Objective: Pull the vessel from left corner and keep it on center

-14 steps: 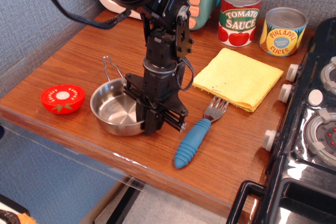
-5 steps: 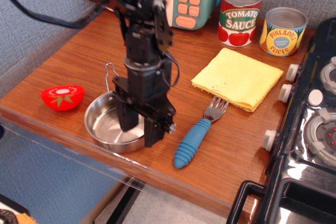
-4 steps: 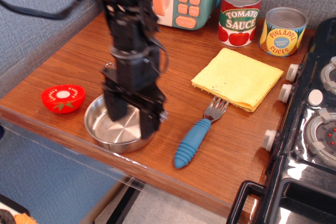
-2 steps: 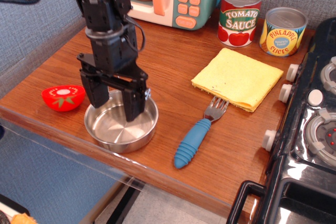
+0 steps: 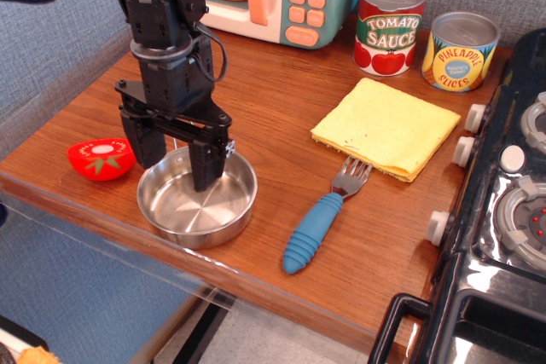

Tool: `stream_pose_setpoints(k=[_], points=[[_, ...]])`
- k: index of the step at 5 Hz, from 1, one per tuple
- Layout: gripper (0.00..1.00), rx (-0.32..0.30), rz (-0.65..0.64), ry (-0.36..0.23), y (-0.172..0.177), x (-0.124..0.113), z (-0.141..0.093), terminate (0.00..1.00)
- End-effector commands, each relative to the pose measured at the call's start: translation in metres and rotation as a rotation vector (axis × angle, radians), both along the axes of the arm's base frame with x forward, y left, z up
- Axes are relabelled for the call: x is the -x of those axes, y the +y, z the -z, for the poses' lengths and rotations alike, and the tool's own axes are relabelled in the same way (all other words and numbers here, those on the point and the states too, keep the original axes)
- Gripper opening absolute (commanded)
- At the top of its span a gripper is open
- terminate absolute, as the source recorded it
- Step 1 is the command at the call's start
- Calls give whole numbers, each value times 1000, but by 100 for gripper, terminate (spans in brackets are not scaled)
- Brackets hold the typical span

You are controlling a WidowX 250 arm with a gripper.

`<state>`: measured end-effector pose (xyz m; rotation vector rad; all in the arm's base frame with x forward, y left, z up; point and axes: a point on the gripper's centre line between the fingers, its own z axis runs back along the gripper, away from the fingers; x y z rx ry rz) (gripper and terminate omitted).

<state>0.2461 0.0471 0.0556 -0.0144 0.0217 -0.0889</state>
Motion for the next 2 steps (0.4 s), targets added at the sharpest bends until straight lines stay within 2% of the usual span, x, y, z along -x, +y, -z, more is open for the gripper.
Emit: stream_pose_setpoints(k=[1,2], points=[[100,-32,-18,-36,4,5,-6,0],[100,-32,-18,-36,4,5,-6,100]])
